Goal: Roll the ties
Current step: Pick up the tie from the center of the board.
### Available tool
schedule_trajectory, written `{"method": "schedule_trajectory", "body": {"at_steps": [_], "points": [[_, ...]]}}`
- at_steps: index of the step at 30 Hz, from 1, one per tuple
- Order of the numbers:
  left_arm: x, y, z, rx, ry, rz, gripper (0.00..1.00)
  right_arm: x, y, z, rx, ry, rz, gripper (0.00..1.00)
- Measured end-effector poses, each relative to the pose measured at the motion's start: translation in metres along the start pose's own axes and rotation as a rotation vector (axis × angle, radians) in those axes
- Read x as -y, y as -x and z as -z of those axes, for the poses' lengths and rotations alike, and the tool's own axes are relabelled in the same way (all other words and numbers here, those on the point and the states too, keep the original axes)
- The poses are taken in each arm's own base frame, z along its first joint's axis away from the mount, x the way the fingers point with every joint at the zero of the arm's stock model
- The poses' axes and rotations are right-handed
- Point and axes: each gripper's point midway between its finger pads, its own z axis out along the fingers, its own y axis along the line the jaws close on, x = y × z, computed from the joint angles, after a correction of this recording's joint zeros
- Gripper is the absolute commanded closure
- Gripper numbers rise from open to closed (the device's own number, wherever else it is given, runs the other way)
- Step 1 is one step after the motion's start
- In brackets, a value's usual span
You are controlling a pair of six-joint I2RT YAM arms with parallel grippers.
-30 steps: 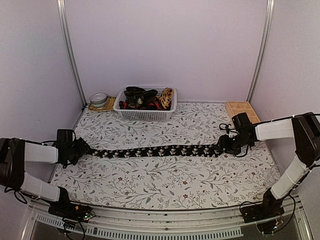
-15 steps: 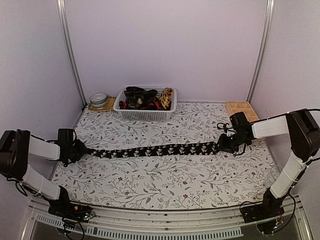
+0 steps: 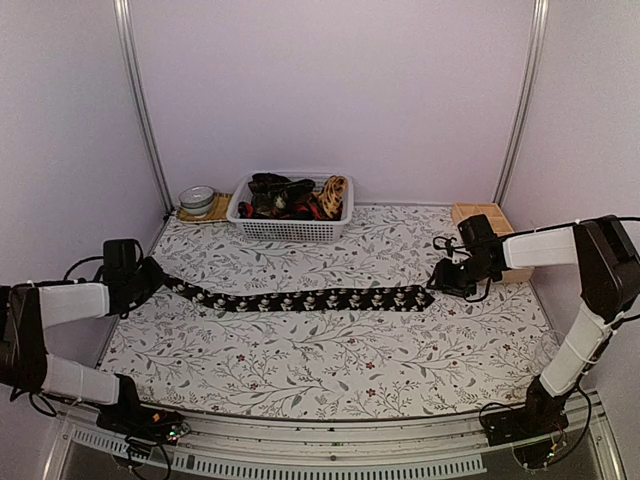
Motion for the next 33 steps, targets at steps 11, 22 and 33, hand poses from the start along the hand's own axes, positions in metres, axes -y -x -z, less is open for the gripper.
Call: {"method": "schedule_trajectory", "body": {"at_steps": [11,22,33], "points": [[0.107,0.174,0.086,0.441,-0.072,-0.14,1.0,-0.012,0.021,0.02,0.04,-0.001,0.023,0.44],[0.406,0.084,0.133,0.275,-0.741,-0.4,1.0,-0.035,0.035,0.048,0.099,0.08,0.045,0.43],[0.355,-0.029,0.194,-0.093,-1.002,-0.398,1.0,-0.05,0.035,0.059,0.107,0.144,0.072,0.4]]}}
